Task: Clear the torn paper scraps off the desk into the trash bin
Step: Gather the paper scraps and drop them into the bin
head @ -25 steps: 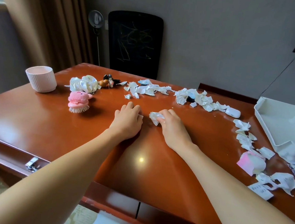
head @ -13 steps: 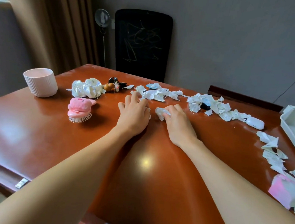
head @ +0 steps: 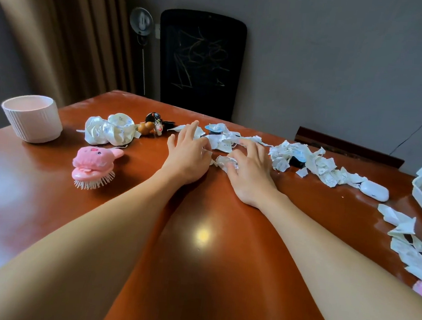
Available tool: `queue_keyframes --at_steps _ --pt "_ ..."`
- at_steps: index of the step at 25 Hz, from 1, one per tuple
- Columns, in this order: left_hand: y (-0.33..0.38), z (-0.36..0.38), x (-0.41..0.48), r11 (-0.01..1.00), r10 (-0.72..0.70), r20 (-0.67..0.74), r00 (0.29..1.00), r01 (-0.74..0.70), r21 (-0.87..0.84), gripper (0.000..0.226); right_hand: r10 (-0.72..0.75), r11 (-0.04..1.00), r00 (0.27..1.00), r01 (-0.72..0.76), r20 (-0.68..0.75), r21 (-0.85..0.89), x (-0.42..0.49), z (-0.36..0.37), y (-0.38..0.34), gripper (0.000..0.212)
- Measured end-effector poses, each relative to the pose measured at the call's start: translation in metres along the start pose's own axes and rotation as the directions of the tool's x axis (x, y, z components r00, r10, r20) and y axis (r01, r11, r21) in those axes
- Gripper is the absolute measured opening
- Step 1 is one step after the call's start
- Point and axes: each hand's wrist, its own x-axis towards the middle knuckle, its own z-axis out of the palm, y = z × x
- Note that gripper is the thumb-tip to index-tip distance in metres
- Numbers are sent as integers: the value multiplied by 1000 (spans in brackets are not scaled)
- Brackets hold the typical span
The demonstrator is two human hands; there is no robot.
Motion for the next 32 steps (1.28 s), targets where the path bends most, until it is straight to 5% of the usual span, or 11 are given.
queue_keyframes --at_steps 5,9,13,21,32 --pt "-6 5 14 1000 5 73 997 -3 -24 24 -29 998 999 30 36 -51 20 1 2 27" --pt "-9 8 22 999 -4 115 993 9 -37 63 -16 999 989 9 145 48 30 5 2 26" --pt "-9 12 23 998 -15 157 987 4 69 65 25 994 974 -49 227 98 27 -1 -3 43" --pt "-8 11 17 995 11 30 999 -14 95 50 20 1000 998 -21 62 15 24 -3 -5 25" --pt "-11 15 20 994 5 35 999 -9 111 50 90 993 989 -80 -119 83 25 9 3 53"
